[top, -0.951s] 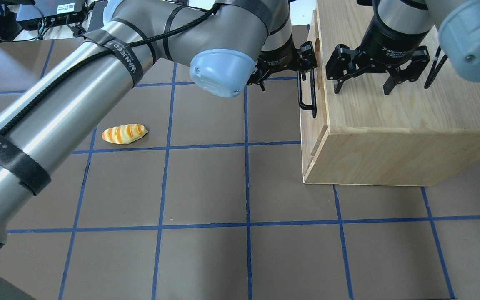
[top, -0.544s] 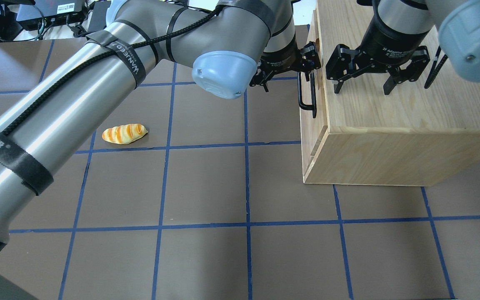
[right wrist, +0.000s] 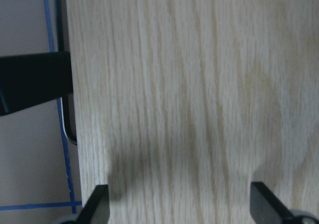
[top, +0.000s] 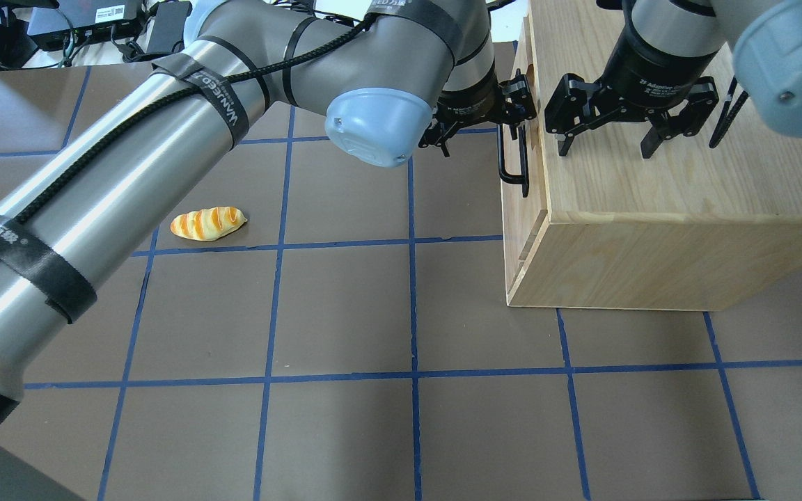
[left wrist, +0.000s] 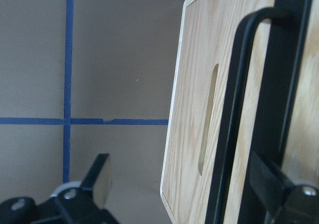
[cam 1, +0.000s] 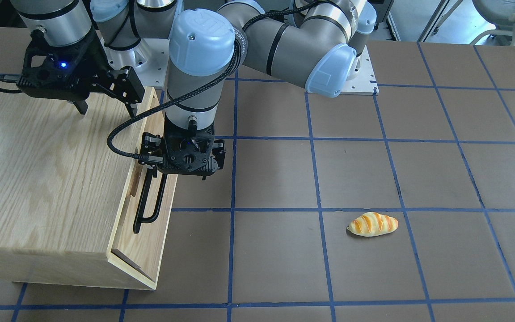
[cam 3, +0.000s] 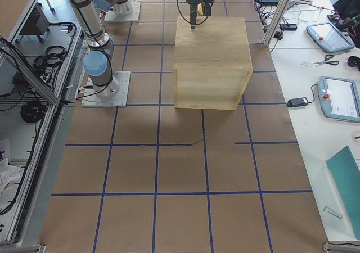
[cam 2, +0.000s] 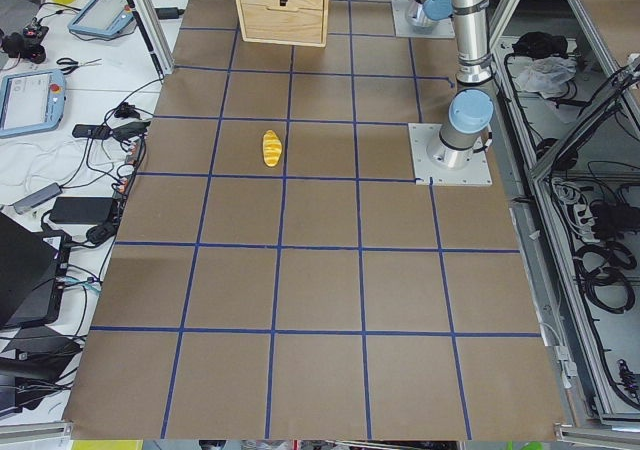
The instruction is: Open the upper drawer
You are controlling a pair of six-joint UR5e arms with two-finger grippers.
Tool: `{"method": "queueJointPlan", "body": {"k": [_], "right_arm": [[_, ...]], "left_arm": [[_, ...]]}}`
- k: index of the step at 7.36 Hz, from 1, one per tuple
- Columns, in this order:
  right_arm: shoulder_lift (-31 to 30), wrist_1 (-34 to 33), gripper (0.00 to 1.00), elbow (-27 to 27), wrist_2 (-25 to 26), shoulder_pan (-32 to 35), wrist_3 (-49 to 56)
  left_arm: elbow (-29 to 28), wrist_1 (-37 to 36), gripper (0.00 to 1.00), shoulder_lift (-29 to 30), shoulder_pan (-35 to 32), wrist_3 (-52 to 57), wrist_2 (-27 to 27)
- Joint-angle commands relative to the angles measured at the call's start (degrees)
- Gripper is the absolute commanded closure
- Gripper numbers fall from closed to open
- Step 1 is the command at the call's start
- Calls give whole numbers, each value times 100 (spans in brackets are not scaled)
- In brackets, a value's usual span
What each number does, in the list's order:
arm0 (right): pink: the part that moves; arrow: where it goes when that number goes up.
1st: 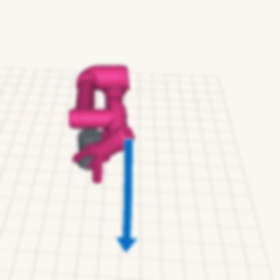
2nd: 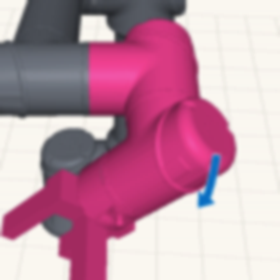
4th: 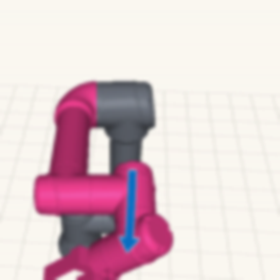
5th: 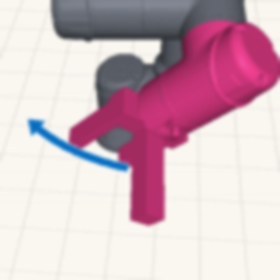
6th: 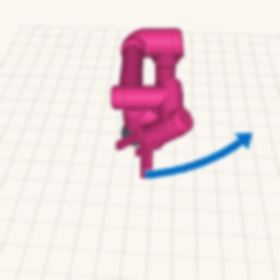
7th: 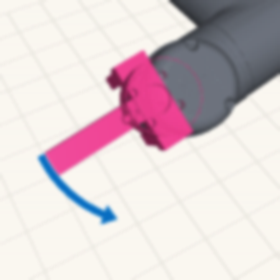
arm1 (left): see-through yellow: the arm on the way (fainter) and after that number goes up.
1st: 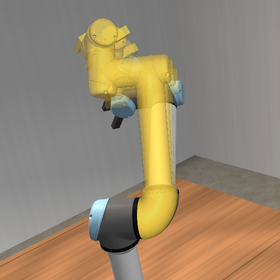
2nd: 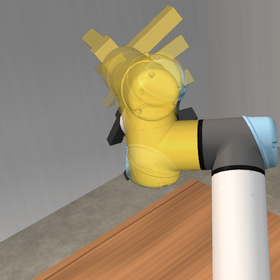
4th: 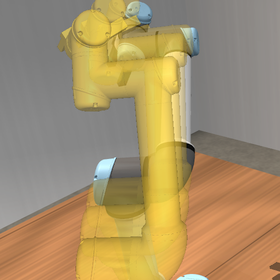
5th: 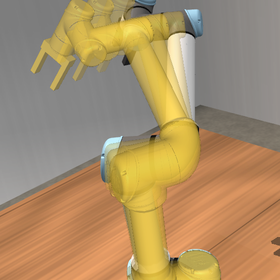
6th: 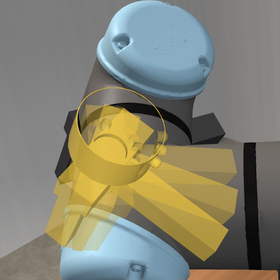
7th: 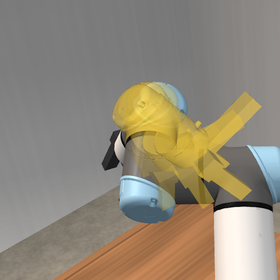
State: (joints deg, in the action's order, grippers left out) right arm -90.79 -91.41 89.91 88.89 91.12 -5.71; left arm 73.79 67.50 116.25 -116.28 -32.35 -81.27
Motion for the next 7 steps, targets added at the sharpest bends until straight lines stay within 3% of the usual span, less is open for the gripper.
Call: {"method": "queueJointPlan", "body": {"k": [1,5,7], "right_arm": [[0,0,0,0,5,2,0],[0,0,0,0,5,2,0],[0,0,0,0,5,2,0]], "left_arm": [[-5,0,0,38,0,10,-12],[4,9,0,65,8,80,-82],[-5,9,0,30,17,220,-380]]}}
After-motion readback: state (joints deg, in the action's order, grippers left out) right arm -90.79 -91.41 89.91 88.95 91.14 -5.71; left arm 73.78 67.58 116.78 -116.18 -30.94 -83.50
